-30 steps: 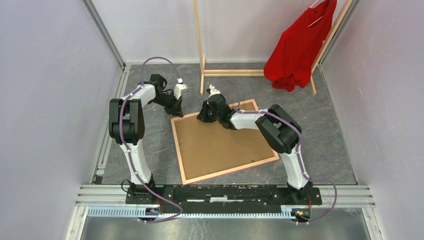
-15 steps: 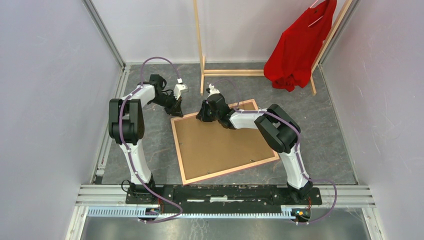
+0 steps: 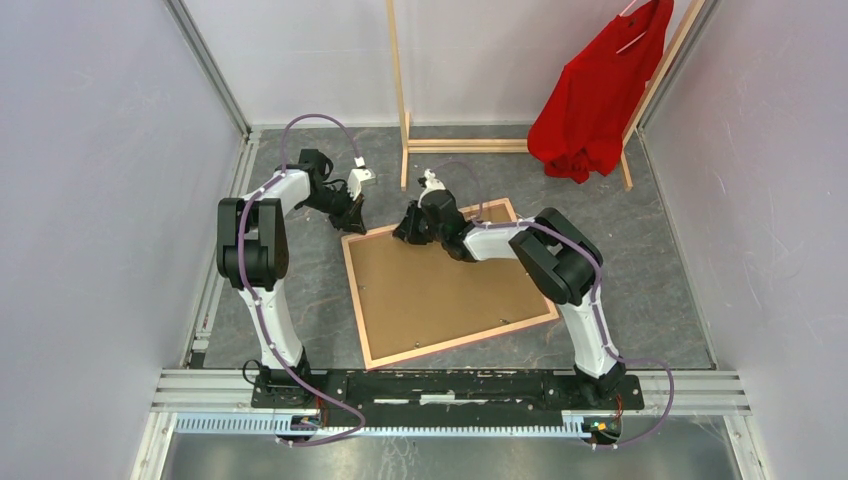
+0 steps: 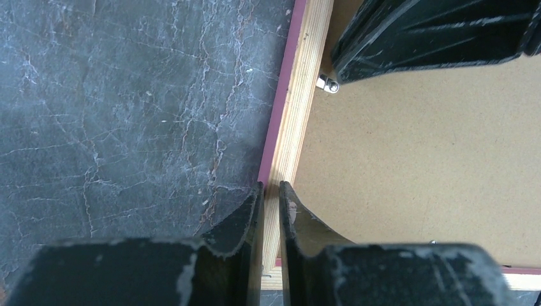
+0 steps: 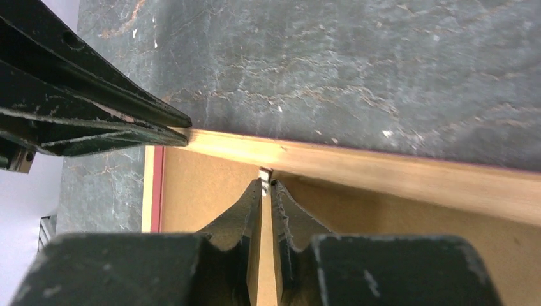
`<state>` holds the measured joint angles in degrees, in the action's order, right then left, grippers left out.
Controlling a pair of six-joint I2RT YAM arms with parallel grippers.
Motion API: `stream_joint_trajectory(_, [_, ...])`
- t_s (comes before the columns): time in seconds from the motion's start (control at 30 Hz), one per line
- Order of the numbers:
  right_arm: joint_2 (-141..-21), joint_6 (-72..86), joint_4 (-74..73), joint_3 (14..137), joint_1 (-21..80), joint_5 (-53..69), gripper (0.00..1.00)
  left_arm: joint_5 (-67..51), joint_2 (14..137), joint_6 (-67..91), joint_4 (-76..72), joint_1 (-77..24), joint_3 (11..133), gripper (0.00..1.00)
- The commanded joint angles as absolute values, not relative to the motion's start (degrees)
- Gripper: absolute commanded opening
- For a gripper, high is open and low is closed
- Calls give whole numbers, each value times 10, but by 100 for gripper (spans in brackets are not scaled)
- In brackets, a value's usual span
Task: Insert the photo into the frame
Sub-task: Install the photo frame at the center of the board.
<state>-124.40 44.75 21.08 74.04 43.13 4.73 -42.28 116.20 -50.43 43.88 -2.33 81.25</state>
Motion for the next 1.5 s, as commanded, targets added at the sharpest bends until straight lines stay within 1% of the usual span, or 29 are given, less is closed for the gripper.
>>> stream_joint_trajectory(0.0, [-1192, 453, 265, 682, 416, 45, 17, -380, 1152, -541, 467, -23, 794, 19])
stream_joint_trajectory(0.23, [-1168, 442, 260, 656, 404, 49, 18, -390, 1140, -516, 469, -21, 829, 20])
stream_joint_trajectory(0.33, [-1137, 427, 255, 630, 392, 46, 21, -393, 1142, -503, 469, -21, 838, 22])
stream_joint_trajectory(0.37, [-1118, 421, 253, 617, 385, 42, 25, -394, 1142, -496, 466, -21, 840, 23])
stream_joint_trajectory(0.43, [-1079, 404, 240, 580, 366, 28, 39, -394, 1142, -483, 455, -22, 841, 25])
stream_joint_trajectory(0.47, [-1057, 393, 228, 565, 356, 19, 45, -392, 1142, -479, 451, -22, 841, 28])
stream_joint_trajectory(0.5, [-1036, 385, 215, 552, 346, 7, 48, -390, 1142, -479, 449, -22, 840, 33])
stream_joint_trajectory(0.53, [-1018, 378, 209, 535, 335, 4, 51, -388, 1143, -479, 447, -22, 839, 39])
stream_joint_trajectory(0.57, [-1000, 371, 205, 519, 320, 4, 52, -381, 1142, -480, 446, -22, 836, 48])
stream_joint_trajectory(0.6, [-986, 367, 204, 504, 305, 4, 52, -374, 1142, -481, 444, -21, 834, 52])
stream_joint_trajectory(0.67, [-970, 353, 197, 488, 281, 4, 52, -362, 1140, -480, 437, -22, 829, 56])
stream_joint_trajectory(0.73, [-968, 334, 183, 488, 263, 4, 52, -355, 1147, -477, 435, -22, 832, 58])
stream_joint_trajectory(0.8, [-973, 321, 173, 493, 249, 4, 52, -351, 1158, -474, 442, -22, 842, 57])
stream_joint_trajectory(0.87, [-981, 316, 171, 497, 239, 6, 51, -345, 1165, -475, 443, -24, 844, 54])
stream_joint_trajectory(0.93, [-995, 314, 172, 505, 237, 13, 51, -340, 1171, -475, 444, -24, 843, 46])
stream_joint_trajectory(1.0, [-1009, 315, 173, 514, 237, 17, 51, -338, 1173, -475, 443, -24, 842, 35])
stream_joint_trajectory(1.03, [-1017, 319, 178, 517, 237, 20, 50, -339, 1174, -475, 443, -24, 841, 30])
stream_joint_trajectory(1.1, [-1033, 325, 184, 524, 237, 26, 45, -339, 1175, -475, 443, -24, 839, 24])
stream_joint_trajectory(1.13, [-1038, 330, 188, 527, 236, 30, 43, -338, 1176, -476, 443, -24, 839, 23])
stream_joint_trajectory(1.23, [-1055, 342, 196, 537, 237, 37, 41, -337, 1176, -476, 439, -24, 835, 22])
stream_joint_trajectory(1.47, [-1089, 354, 199, 564, 237, 32, 41, -335, 1174, -481, 429, -27, 814, 21])
